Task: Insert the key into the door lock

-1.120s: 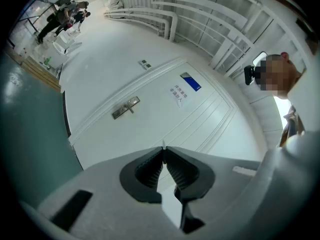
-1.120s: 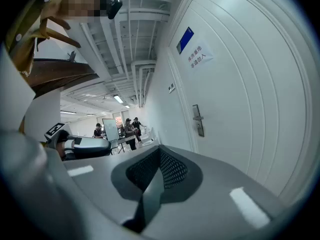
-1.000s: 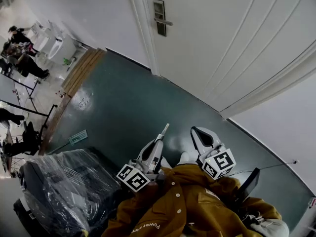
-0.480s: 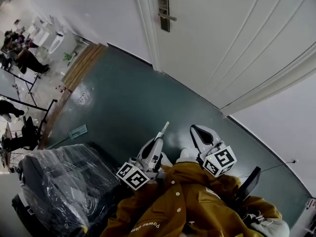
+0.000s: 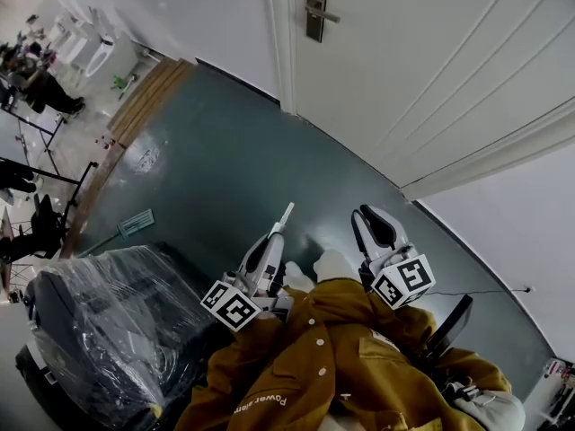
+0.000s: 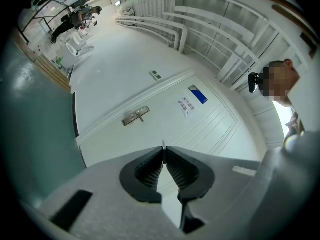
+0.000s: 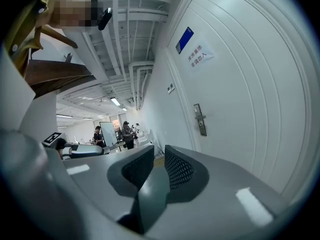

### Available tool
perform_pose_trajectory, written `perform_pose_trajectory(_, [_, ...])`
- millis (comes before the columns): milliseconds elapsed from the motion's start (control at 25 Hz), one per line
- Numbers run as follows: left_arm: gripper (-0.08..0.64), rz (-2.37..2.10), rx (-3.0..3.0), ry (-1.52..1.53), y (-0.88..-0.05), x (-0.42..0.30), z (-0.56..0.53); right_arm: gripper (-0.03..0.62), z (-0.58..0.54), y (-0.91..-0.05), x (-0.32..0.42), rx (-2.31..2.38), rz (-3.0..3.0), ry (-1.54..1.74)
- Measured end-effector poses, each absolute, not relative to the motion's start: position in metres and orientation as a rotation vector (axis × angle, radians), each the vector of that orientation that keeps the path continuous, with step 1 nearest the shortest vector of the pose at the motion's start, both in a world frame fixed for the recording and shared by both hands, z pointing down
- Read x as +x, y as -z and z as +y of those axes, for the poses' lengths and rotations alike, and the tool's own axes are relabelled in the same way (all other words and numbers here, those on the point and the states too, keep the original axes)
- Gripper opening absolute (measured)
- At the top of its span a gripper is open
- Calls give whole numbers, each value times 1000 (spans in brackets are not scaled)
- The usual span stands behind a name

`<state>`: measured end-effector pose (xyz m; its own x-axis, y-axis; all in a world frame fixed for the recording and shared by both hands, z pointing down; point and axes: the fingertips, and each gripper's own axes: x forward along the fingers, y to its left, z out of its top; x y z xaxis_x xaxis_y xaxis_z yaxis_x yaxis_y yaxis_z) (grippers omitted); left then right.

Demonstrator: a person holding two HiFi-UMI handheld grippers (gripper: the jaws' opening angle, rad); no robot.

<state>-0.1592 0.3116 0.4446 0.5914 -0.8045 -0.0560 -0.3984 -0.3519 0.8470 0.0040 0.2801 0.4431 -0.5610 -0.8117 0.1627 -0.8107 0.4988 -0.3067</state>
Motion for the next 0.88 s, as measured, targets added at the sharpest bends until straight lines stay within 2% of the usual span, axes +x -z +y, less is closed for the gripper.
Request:
perform_pose_trajectory(280, [25,-945,1958,601,-451,-166,251,74,227,-451,12,-1532,2696,554])
perform_pose_trajectory(680, [25,-963,1951,586,-452,-125,74,72,40,-456,50,-1480,2752,524])
perform_pose_trajectory(880, [25,-973,1945,594,-440,-97,-3,31,-39,-439,63,-1389,2801,470])
